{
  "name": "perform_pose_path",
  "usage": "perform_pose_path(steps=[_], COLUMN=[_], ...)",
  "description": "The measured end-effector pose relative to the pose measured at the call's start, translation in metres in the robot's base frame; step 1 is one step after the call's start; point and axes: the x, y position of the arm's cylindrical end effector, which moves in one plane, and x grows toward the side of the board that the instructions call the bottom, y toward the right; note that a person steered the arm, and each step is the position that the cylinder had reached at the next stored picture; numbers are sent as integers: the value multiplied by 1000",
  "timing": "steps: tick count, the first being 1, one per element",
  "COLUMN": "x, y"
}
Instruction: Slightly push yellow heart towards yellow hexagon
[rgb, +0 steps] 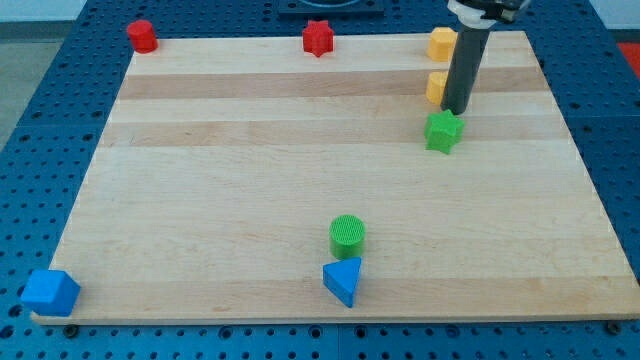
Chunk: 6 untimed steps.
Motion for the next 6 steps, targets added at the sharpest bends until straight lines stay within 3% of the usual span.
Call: perform_pose_path(steps=[3, 6], x=[-14, -2], y=[0, 3])
